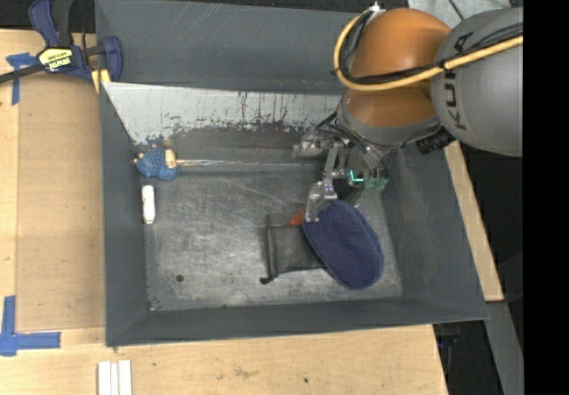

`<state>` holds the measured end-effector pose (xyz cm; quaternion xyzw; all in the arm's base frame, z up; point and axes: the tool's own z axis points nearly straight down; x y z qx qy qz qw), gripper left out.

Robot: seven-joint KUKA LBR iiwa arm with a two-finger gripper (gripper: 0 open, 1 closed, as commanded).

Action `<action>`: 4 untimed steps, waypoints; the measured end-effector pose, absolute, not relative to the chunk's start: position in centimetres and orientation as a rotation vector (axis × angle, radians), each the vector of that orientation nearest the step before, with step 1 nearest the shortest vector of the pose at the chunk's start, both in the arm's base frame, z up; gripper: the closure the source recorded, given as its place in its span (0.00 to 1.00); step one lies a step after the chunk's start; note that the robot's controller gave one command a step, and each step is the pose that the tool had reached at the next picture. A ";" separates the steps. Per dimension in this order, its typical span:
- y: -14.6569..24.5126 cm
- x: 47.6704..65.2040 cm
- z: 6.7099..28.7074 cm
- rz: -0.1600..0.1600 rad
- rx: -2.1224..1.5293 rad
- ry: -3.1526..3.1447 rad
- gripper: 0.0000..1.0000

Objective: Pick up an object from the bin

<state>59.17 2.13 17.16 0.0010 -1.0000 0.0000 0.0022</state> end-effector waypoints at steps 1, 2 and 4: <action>-0.4 56.6 7.5 -0.003 0.313 -3.134 0.00; -0.4 57.0 8.0 -0.001 0.314 -3.145 1.00; 4.4 56.0 22.8 0.000 0.985 -2.990 1.00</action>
Offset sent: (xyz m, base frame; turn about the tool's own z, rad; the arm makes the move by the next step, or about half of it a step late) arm -0.0273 -0.0259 -0.0981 -0.1997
